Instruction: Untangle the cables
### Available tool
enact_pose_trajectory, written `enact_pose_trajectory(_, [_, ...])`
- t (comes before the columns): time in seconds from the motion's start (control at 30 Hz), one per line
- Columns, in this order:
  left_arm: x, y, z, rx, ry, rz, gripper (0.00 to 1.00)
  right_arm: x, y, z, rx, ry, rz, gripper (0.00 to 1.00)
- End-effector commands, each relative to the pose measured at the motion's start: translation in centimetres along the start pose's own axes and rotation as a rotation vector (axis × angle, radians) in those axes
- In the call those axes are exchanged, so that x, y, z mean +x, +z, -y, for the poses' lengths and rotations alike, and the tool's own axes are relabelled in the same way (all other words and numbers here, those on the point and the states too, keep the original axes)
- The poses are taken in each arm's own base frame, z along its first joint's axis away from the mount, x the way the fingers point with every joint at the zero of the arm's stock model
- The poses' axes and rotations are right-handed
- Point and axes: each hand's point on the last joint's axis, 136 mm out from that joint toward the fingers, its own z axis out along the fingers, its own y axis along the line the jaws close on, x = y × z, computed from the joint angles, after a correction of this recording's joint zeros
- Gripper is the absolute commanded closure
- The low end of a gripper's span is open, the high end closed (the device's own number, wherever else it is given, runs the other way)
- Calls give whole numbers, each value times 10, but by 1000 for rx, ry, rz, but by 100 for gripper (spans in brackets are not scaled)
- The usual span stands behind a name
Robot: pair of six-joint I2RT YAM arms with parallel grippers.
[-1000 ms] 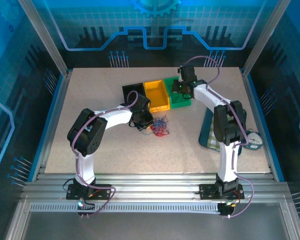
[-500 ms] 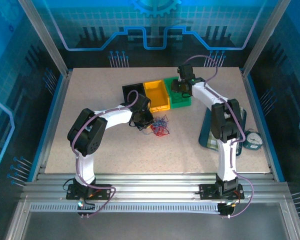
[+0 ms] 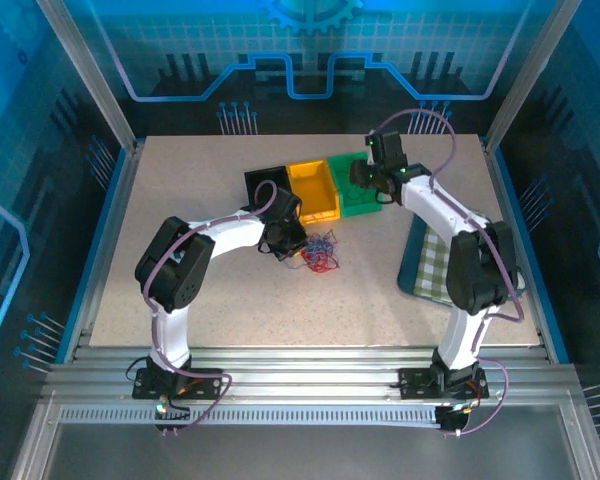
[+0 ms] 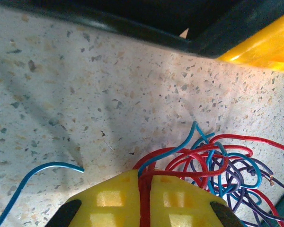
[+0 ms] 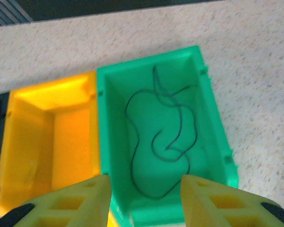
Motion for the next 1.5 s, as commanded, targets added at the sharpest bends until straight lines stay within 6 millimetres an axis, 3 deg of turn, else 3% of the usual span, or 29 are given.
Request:
enact_pose_trajectory(0.0, [-1,2,0,6,12,-13,100,31,-21,-43,-155,-85,-27,57])
enact_pose_trajectory(0.23, [5,4,-3,7,21,-24,100,122,-37,-91,-330,-205,-211,58])
enact_pose_trajectory(0.37, [7,3,-3,7,29,-18,100,145,-37,-94,-323,-218,-255,59])
enact_pose_trajectory(0.57, [12,1,-2,6,35,-14,100,158,-27,-88,-290,-189,-297,62])
enact_pose_trajectory(0.93, [14,1,-5,3,32,-13,100,157,-21,-93,-291,-206,-309,64])
enact_pose_trajectory(1.33, [15,1,-5,6,32,-19,100,168,5,-75,-176,-209,-358,65])
enact_pose_trajectory(1.47, [16,1,-5,4,35,-21,100,169,9,-76,-171,-212,-365,74])
